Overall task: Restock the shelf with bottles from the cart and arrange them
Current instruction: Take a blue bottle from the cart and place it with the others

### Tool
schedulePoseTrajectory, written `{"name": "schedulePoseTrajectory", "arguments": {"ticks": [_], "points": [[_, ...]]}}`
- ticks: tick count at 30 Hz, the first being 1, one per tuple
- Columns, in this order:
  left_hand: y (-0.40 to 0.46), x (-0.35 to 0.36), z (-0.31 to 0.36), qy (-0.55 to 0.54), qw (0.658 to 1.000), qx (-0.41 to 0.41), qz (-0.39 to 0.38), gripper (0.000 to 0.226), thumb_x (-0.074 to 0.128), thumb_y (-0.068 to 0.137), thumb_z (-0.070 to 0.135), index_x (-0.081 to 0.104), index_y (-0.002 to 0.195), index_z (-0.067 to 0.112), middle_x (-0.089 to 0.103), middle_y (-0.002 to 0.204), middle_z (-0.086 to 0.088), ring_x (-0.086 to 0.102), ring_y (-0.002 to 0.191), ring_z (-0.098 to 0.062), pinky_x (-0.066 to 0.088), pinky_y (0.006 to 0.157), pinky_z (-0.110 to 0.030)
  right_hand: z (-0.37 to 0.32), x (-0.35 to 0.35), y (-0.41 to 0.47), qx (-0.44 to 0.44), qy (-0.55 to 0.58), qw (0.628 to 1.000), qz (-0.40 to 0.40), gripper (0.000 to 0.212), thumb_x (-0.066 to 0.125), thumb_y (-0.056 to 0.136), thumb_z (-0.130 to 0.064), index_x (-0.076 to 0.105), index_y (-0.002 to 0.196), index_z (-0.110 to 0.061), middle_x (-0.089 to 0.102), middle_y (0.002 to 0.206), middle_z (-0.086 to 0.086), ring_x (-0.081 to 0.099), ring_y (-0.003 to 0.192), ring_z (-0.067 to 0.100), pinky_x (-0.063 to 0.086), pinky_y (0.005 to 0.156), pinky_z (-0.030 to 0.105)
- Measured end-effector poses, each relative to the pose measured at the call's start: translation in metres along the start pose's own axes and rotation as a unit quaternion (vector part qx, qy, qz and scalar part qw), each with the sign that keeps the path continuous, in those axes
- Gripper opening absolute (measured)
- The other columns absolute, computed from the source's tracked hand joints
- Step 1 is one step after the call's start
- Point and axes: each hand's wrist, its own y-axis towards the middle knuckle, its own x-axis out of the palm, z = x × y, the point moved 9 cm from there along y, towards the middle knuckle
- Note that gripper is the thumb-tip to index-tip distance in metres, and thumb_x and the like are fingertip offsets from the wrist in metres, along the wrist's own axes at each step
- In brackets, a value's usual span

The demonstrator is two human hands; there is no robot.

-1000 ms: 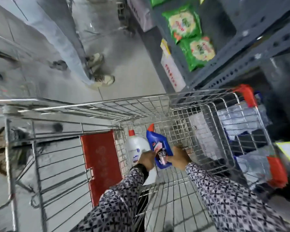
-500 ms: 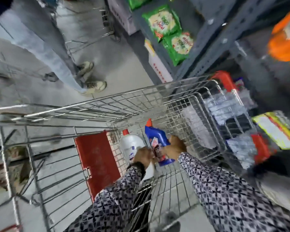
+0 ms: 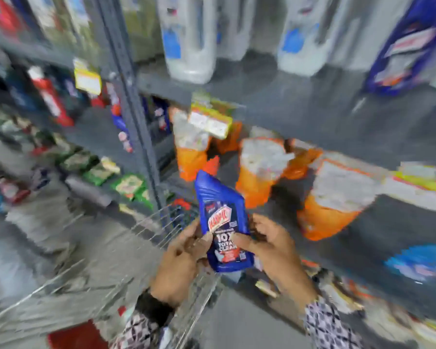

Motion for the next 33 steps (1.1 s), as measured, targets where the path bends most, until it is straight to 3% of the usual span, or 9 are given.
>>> {"name": "schedulePoseTrajectory", "arguments": {"ticks": [4,8,11,16,18,22,25,29,33], "points": [[-0.027,0.148,0.070,0.068,0.981,0.122,-0.134,0.041,0.062,0.096,0.013,0.064,0.136,0.021,0.073,0.130,-0.005,0.073,0.107,-0.017,0.060,0.084,-0.035,-0.110,-0.117,-0.079,-0.134,-0.044,0.984,0.108,0.036,0.084,0.075,-0.023,0.076,0.108,-0.012,0.085,0.099,-0.009,0.078,0.086,0.000,0.058,0.073,0.015],[-0.062,0.263,0.112,0.112,0.948,0.210,-0.212,0.038,0.060,0.095,0.011,0.067,0.132,0.021,0.073,0.129,-0.008,0.069,0.112,-0.024,0.058,0.096,-0.048,-0.175,-0.204,-0.157,-0.222,-0.069,0.956,0.181,0.040,0.086,0.080,-0.024,0.076,0.117,-0.013,0.084,0.109,-0.005,0.080,0.097,0.006,0.060,0.082,0.019],[-0.082,0.307,0.114,0.132,0.932,0.225,-0.252,0.038,0.059,0.098,0.011,0.063,0.135,0.016,0.074,0.127,-0.009,0.070,0.112,-0.025,0.060,0.094,-0.045,-0.188,-0.238,-0.197,-0.254,-0.067,0.942,0.210,0.034,0.085,0.083,-0.015,0.078,0.115,-0.022,0.084,0.110,-0.001,0.081,0.097,0.012,0.063,0.080,0.024],[-0.093,0.333,0.113,0.147,0.919,0.235,-0.281,0.039,0.061,0.098,0.018,0.063,0.136,0.023,0.074,0.128,-0.003,0.071,0.117,-0.024,0.060,0.089,-0.036,-0.191,-0.254,-0.220,-0.270,-0.072,0.931,0.234,0.033,0.082,0.085,-0.016,0.078,0.115,-0.027,0.084,0.110,-0.003,0.081,0.097,0.010,0.062,0.077,0.020],[-0.085,0.337,0.121,0.150,0.916,0.244,-0.280,0.039,0.060,0.099,0.017,0.062,0.138,0.023,0.073,0.129,-0.004,0.071,0.119,-0.026,0.059,0.094,-0.041,-0.197,-0.255,-0.208,-0.276,-0.074,0.927,0.242,0.034,0.081,0.085,-0.015,0.077,0.117,-0.027,0.084,0.111,-0.004,0.081,0.100,0.012,0.063,0.080,0.024],[-0.038,0.351,0.164,0.192,0.894,0.319,-0.249,0.040,0.057,0.100,0.007,0.061,0.138,0.021,0.073,0.129,-0.003,0.070,0.118,-0.023,0.056,0.099,-0.042,-0.228,-0.259,-0.147,-0.277,-0.140,0.904,0.294,0.029,0.078,0.088,-0.015,0.072,0.116,-0.015,0.082,0.109,-0.004,0.079,0.101,0.014,0.063,0.089,0.039],[0.015,0.362,0.194,0.216,0.892,0.341,-0.203,0.039,0.056,0.100,0.002,0.063,0.127,0.029,0.074,0.122,-0.001,0.072,0.109,-0.016,0.060,0.096,-0.037,-0.255,-0.265,-0.084,-0.245,-0.203,0.892,0.322,0.023,0.077,0.092,-0.015,0.065,0.112,-0.012,0.078,0.112,0.002,0.076,0.103,0.019,0.061,0.090,0.041],[0.080,0.369,0.205,0.214,0.907,0.311,-0.184,0.038,0.057,0.100,0.003,0.063,0.123,0.032,0.074,0.122,0.001,0.071,0.109,-0.012,0.061,0.093,-0.031,-0.271,-0.273,-0.023,-0.201,-0.219,0.894,0.334,0.044,0.073,0.096,-0.017,0.059,0.136,-0.008,0.074,0.129,0.010,0.073,0.116,0.028,0.061,0.097,0.047],[0.108,0.367,0.202,0.232,0.906,0.300,-0.188,0.045,0.059,0.098,0.004,0.064,0.112,0.047,0.078,0.104,0.024,0.073,0.103,0.000,0.062,0.082,-0.019,-0.262,-0.278,0.002,-0.195,-0.219,0.897,0.332,0.043,0.075,0.094,-0.017,0.060,0.133,-0.009,0.074,0.129,0.011,0.073,0.117,0.029,0.062,0.097,0.049]]}}
